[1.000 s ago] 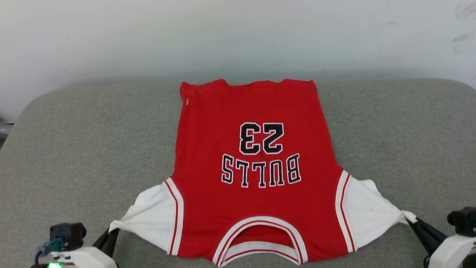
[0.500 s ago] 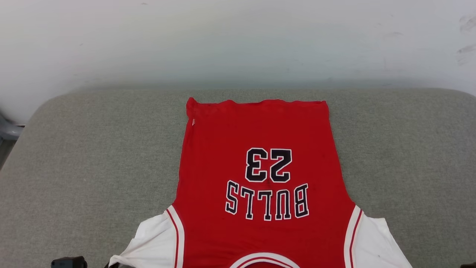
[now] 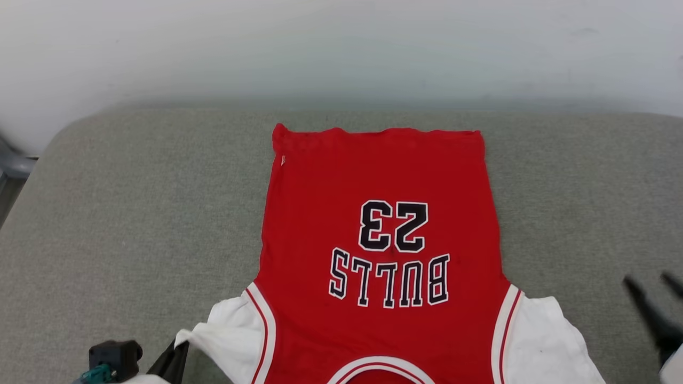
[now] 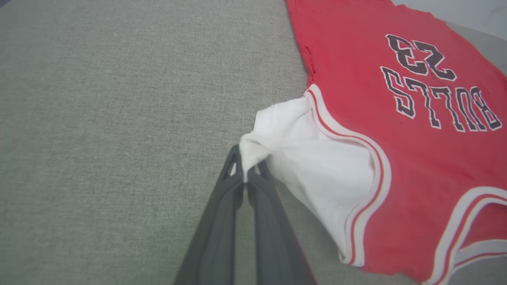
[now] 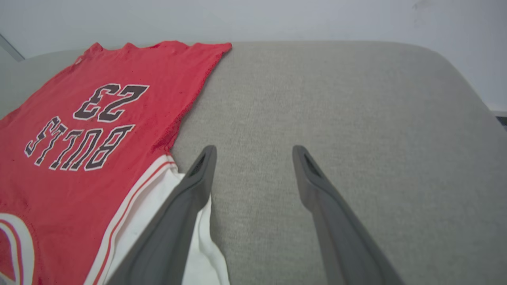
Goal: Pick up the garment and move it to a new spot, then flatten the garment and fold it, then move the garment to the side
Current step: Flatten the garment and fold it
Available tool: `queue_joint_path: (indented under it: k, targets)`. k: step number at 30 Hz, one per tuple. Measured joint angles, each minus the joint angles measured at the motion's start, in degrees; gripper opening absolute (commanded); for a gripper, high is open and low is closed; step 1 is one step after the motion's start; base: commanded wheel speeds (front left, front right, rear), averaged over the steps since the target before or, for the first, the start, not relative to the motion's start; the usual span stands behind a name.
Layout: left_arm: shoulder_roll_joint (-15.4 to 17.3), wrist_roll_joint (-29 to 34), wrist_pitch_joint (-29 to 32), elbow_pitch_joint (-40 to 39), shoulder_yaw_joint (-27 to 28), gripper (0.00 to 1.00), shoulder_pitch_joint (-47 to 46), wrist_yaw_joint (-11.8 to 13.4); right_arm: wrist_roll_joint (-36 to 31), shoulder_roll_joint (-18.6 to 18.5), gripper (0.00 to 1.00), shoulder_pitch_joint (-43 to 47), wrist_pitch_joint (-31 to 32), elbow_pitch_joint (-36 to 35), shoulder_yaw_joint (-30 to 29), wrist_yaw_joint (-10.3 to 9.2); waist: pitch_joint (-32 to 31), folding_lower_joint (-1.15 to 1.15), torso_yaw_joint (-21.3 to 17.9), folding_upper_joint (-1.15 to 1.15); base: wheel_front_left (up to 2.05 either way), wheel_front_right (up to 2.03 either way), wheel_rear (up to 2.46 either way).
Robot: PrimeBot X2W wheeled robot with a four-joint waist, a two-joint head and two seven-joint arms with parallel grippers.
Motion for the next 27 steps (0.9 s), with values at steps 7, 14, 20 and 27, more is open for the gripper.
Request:
queue_joint_path:
  k: [7, 14, 20, 27]
  targets:
    - [-2.00, 4.31, 0.00, -3.56, 1.86, 0.00, -2.95, 0.54, -3.21, -2.21, 1.00, -13.09, 7.32, -8.03, -7.65, 0.00, 4.38, 0.01, 2.11, 0.00, 0.00, 0.00, 0.00]
    - [-5.25, 9.17, -0.08, -6.30, 2.92, 0.00, -6.92, 0.45, -3.63, -1.42, 1.00, -31.11, 23.98, -8.04, -6.77, -0.01, 10.59, 0.01, 5.44, 0.00, 0.00, 0.00, 0.00]
    - [-8.34, 12.27, -0.09, -7.39, 3.65, 0.00, -9.77, -0.74, -2.97, -2.22, 1.00, -44.98, 43.37, 0.21, -2.41, -0.01, 16.12, 0.02, 8.90, 0.00, 0.00, 0.00, 0.00]
    - [-12.39, 15.43, -0.15, -7.75, 4.31, 0.00, -13.28, -2.77, -5.52, -2.45, 1.00, -57.82, 58.73, 7.36, -0.52, -0.01, 22.58, 0.02, 12.96, 0.00, 0.00, 0.00, 0.00]
